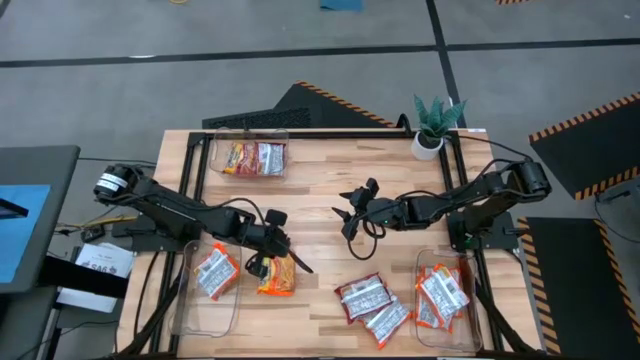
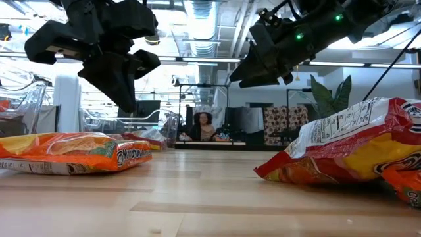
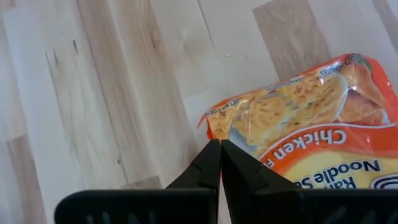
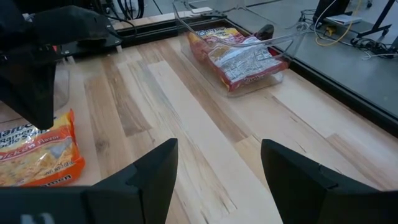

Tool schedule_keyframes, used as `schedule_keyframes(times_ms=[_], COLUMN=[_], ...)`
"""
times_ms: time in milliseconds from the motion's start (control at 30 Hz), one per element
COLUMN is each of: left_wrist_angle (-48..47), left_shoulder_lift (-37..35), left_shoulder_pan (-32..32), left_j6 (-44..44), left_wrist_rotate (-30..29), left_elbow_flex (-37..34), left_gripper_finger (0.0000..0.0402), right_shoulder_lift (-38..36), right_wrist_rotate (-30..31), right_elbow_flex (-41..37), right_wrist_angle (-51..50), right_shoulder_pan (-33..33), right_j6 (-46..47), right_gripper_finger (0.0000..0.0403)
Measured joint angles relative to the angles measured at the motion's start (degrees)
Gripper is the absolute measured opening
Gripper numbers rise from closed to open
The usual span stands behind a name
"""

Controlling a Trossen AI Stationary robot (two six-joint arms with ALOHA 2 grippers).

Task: Sort Maruchan noodles
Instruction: Put the orange noodle pack into the bottom left transparent bin

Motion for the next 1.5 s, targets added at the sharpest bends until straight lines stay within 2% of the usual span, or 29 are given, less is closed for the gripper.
schedule_keyframes(times_ms=[167, 367, 500, 600, 733, 967, 1100, 1233, 1500], left_wrist_angle=[-0.2, -1.2, -0.7, -0.2, 0.4, 1.8, 4.0, 6.2, 6.8], left_shoulder_lift=[0.0, -1.0, -1.1, -1.1, -1.1, -0.8, -0.7, -0.7, -0.7], left_shoulder_pan=[0.0, -0.8, -2.0, -2.8, -4.0, -5.2, -6.0, -6.6, -6.8], left_j6=[-0.4, -3.1, -5.8, -8.3, -11.5, -15.5, -16.0, -14.8, -9.6], left_wrist_rotate=[1.5, 11.8, 13.8, 14.2, 16.1, 14.0, 11.9, 9.9, 6.0], left_elbow_flex=[0.0, 0.0, 0.0, 0.0, 0.0, 0.0, -1.4, -3.4, -4.5], left_gripper_finger=[0.0, 0.0, 0.0007, 0.0031, 0.0088, 0.0207, 0.0255, 0.0277, 0.0278], right_shoulder_lift=[0.0, 0.0, 0.0, 0.0, 0.0, 0.0, 0.1, 0.1, 0.1], right_wrist_rotate=[0.0, 0.0, 0.0, 0.0, 0.0, 0.0, 0.0, 0.0, 0.0], right_elbow_flex=[0.0, 0.0, 0.0, 0.0, 0.0, 0.0, 0.0, 0.0, 0.0], right_wrist_angle=[0.0, 0.0, 0.1, 0.1, 0.2, 0.2, 0.2, 0.1, 0.1], right_shoulder_pan=[0.0, 0.0, 0.0, 0.0, 0.0, -0.4, -0.4, -0.4, -0.4], right_j6=[0.0, 0.0, 0.0, 0.2, 0.3, 0.6, 0.6, 0.5, 1.2], right_gripper_finger=[0.0255, 0.0255, 0.0255, 0.0255, 0.0255, 0.0255, 0.0255, 0.0255, 0.0255])
